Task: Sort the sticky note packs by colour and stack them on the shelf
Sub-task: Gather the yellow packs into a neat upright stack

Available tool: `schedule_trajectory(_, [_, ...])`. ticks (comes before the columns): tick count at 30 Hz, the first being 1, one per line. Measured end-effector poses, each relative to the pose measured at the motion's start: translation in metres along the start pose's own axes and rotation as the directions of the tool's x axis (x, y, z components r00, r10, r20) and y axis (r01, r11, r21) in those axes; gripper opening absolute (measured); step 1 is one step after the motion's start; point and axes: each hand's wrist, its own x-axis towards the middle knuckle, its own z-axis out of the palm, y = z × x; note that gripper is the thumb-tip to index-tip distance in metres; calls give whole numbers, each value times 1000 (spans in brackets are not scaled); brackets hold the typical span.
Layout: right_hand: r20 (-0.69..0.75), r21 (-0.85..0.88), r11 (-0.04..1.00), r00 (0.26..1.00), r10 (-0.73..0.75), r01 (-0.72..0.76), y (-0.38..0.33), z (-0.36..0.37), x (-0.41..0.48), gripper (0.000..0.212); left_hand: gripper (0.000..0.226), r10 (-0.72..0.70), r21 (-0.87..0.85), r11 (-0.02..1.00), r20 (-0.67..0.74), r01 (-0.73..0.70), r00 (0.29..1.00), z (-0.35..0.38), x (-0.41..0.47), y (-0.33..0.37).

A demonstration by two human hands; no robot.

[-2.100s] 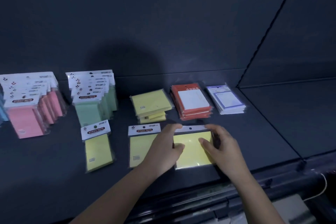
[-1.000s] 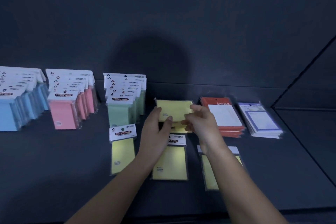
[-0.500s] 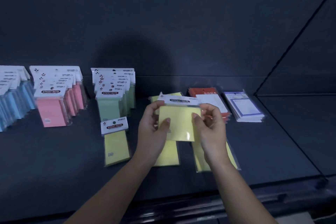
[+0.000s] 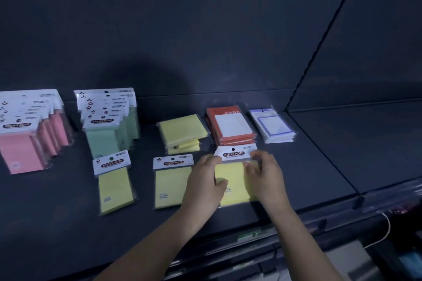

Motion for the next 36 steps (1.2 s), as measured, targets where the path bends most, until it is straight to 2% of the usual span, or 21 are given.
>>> schedule_trajectory(4, [1, -221, 973, 997, 72, -70, 6, -4, -1, 29, 55, -9, 52, 999, 33, 8, 999, 4, 2, 1])
schedule_trajectory(6, [-25, -243, 970, 1000, 12, -18, 2, -6, -2, 31, 55, 20, 38, 999, -3, -20, 1000, 0, 5, 3])
schedule_trajectory(9, [-16, -108, 979, 985, -173, 170, -14, -4, -2, 32, 54, 35, -43, 998, -198, -45, 980, -13, 13, 1])
schedule_trajectory(11, [72, 47, 974, 972, -225, 222, -30, 2, 1, 32, 54, -78, -139, 990, -296, 37, 952, -27, 23, -7])
schedule_trajectory(14, [270, 172, 965, 933, -240, 199, -53, 19, 10, 39, 44, -215, -241, 959, -277, 149, 937, -45, 37, -21])
schedule_trajectory(17, [360, 107, 969, 900, -245, 221, -72, 41, 29, 55, 35, -224, -273, 949, -232, 158, 947, -52, 40, -31])
schedule_trajectory(23, [328, -4, 998, 942, -64, 69, -98, 70, 63, 58, 31, -238, -265, 945, -165, 190, 957, -61, 46, -46])
schedule_trajectory(27, [271, 19, 999, 961, -48, 45, -101, 84, 66, 58, 52, -300, -261, 929, -110, 264, 947, -66, 48, -49])
schedule_trajectory(29, [214, 36, 999, 977, -19, 11, -102, 89, 68, 57, 50, -305, -292, 919, -107, 263, 946, -70, 48, -48])
schedule_trajectory(32, [168, 129, 991, 986, 18, -40, -103, 93, 68, 54, 28, -277, -432, 884, -174, 180, 945, -74, 45, -46])
schedule_trajectory(36, [96, 417, 905, 994, 55, -90, -105, 89, 61, 39, 11, -338, -580, 813, -394, 54, 855, -77, 40, -45])
